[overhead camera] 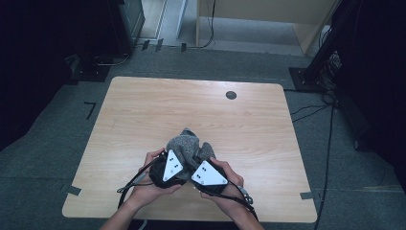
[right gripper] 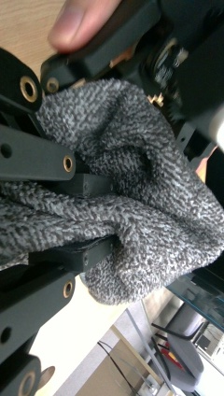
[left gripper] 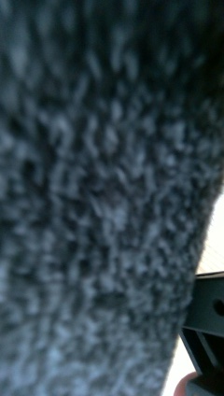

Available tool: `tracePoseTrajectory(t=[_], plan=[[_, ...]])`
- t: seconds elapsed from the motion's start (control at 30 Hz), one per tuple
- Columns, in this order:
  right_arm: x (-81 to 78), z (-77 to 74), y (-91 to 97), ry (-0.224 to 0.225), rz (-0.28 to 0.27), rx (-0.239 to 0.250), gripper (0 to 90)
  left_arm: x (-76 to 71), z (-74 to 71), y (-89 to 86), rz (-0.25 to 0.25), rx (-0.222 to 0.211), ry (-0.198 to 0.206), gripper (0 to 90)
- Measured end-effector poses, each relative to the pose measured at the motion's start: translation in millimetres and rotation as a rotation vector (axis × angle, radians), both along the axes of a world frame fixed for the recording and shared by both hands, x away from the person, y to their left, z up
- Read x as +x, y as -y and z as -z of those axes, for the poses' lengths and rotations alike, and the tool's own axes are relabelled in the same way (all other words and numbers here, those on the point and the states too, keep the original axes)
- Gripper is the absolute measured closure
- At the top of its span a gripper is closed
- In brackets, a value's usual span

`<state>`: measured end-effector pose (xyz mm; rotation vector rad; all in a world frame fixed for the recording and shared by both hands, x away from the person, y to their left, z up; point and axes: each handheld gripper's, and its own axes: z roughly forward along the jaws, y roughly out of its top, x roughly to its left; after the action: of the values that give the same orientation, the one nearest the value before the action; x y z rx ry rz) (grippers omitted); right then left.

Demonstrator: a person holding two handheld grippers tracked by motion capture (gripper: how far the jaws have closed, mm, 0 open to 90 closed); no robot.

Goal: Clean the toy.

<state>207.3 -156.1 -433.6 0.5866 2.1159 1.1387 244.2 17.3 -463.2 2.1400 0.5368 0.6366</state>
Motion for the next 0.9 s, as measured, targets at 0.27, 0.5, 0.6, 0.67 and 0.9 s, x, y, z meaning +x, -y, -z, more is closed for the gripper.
tracePoseTrajectory(t=[0.27,0.5,0.6,0.67,0.9], plan=[[11.6,-4.8,23.7,-0.031,0.133,0.084,73.9,3.5,0.5,-4.3,0.027,-0.052,-0.024,33.5],[-0.2,-5.7,3.2,0.012,0.024,0.029,73.7,1.2,-1.2,-7.9,0.062,-0.067,-0.004,33.6],[13.5,-9.7,28.0,-0.055,0.128,0.129,74.1,3.9,-0.5,-12.9,0.081,-0.122,-0.027,33.6],[18.6,-12.5,46.7,-0.081,0.176,0.227,74.2,5.4,-1.4,-18.5,0.111,-0.181,-0.025,33.5],[22.8,-6.6,47.0,-0.163,0.035,0.366,74.3,2.5,-9.1,-37.4,0.245,-0.387,-0.019,33.5]])
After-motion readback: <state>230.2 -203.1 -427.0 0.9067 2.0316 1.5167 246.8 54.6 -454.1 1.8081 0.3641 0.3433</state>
